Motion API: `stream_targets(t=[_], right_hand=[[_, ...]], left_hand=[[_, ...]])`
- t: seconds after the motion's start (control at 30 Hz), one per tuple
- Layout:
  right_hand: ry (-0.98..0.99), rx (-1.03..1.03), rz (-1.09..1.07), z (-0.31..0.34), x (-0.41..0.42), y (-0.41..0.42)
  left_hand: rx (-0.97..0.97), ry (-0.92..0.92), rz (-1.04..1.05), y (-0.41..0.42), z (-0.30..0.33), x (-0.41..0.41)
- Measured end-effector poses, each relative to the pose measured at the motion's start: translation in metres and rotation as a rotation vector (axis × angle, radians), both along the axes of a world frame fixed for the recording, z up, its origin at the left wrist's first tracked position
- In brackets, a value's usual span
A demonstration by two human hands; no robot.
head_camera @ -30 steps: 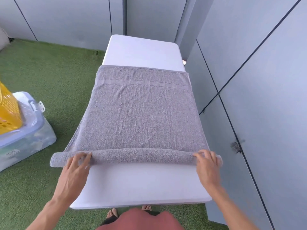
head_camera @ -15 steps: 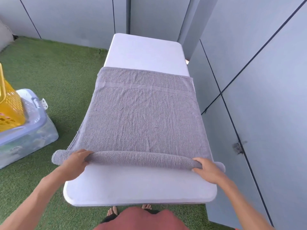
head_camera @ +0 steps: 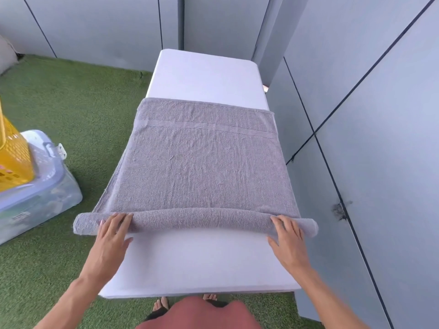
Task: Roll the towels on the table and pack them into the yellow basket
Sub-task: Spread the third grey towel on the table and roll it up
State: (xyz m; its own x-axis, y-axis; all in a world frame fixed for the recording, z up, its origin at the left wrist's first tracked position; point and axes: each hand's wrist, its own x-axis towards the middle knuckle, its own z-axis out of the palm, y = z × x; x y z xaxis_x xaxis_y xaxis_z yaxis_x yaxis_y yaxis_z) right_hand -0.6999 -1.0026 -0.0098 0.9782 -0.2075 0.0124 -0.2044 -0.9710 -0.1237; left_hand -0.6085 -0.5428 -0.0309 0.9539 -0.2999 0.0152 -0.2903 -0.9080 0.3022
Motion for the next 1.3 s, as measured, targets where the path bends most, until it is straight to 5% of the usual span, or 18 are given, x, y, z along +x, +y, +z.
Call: stream_targets(t=[0.17, 0.27, 0.37, 0.47, 0.57, 0.67, 0.77, 0.97, 1.13, 1.23, 1.3], right_hand=[[0.15, 0.041, -0.01, 0.011, 0.03, -0.008], [0.288, 0.087, 0.051, 0.02, 0.028, -0.021], [0.446, 0.36, -0.045, 0.033, 0.035, -0.034], [0.286, 0.57, -0.204, 0.033, 0.048, -0.036], [-0.069, 0.257, -0.207, 0.022, 0.039, -0.023], [-0.115, 0.01, -0.098, 0.012, 0.015, 0.001], [0.018, -0.086, -0.035, -0.001, 0.005, 0.003], [0.139, 0.045, -0.058, 0.013, 0.043, -0.005], [0.336, 0.068, 0.047, 0.03, 0.031, -0.018], [0.55, 0.264, -0.022, 0.043, 0.036, -0.03], [0.516, 0.471, -0.125, 0.046, 0.045, -0.03]], left_hand=[[-0.031, 0.181, 0.04, 0.0, 0.017, 0.045], [0.033, 0.451, 0.016, 0.003, 0.033, 0.057], [-0.086, 0.646, 0.047, 0.006, 0.045, 0.063], [-0.232, 0.443, 0.208, 0.006, 0.045, 0.065], [-0.08, 0.027, 0.226, 0.0, 0.04, 0.046], [0.029, -0.122, 0.102, -0.011, 0.027, 0.014], [0.061, -0.05, 0.047, -0.01, 0.01, 0.005], [-0.005, 0.057, 0.003, -0.003, 0.013, 0.047], [0.005, 0.35, -0.016, 0.007, 0.031, 0.055], [-0.087, 0.567, -0.002, 0.021, 0.043, 0.059], [-0.258, 0.57, 0.071, 0.026, 0.045, 0.066]])
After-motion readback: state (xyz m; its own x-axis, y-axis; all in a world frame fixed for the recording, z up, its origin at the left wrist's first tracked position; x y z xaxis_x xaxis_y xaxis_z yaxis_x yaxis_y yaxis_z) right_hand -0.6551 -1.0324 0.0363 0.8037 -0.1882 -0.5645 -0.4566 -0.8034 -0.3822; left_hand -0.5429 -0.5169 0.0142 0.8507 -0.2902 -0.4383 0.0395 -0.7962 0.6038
